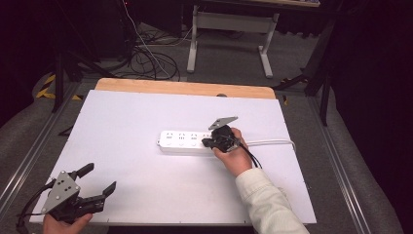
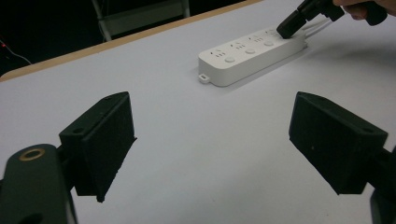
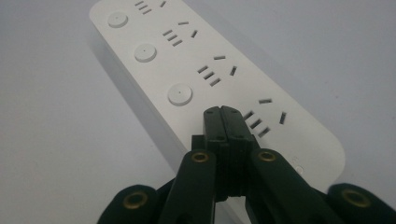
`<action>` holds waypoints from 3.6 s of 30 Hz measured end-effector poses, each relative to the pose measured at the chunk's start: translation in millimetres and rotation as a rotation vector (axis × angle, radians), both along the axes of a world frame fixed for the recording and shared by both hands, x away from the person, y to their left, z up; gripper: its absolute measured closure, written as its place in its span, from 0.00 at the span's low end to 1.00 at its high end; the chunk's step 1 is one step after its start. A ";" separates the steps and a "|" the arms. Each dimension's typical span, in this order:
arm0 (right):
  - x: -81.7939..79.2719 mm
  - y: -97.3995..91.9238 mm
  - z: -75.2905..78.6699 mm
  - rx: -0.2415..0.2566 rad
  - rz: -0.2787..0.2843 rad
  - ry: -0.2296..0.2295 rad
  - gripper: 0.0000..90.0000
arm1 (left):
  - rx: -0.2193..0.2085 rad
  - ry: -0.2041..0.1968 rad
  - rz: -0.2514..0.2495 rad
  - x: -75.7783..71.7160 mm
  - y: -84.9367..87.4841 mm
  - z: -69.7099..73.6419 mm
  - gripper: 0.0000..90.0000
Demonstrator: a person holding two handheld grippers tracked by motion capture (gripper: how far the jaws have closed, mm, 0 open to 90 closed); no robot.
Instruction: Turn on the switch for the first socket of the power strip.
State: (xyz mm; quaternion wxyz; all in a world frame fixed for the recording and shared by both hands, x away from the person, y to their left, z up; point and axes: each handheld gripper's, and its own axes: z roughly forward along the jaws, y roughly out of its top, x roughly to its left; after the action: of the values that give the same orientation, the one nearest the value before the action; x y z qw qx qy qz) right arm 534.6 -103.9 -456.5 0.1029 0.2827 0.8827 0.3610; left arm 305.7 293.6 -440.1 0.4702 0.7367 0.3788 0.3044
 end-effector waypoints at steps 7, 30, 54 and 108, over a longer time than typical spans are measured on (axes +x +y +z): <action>-0.9 1.2 0.1 -0.001 -0.003 -0.007 1.00 | 0.000 0.006 0.000 0.2 0.1 -0.2 0.16; -21.2 -7.9 43.7 0.055 0.008 -0.099 1.00 | -0.003 0.006 0.000 1.9 0.5 -0.2 0.16; -39.6 -14.6 65.8 0.073 0.040 -0.136 0.80 | -0.002 0.004 -0.002 2.1 0.2 0.0 0.16; -129.7 -134.2 5.3 0.216 0.031 -0.166 0.17 | -0.002 0.005 -0.003 1.2 -2.7 0.0 0.16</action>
State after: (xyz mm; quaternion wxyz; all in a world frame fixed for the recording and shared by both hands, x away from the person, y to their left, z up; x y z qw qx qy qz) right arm 404.9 -238.1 -451.3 0.1391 0.2475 0.8314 0.4776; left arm 306.9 290.9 -440.1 0.4706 0.7376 0.3791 0.3012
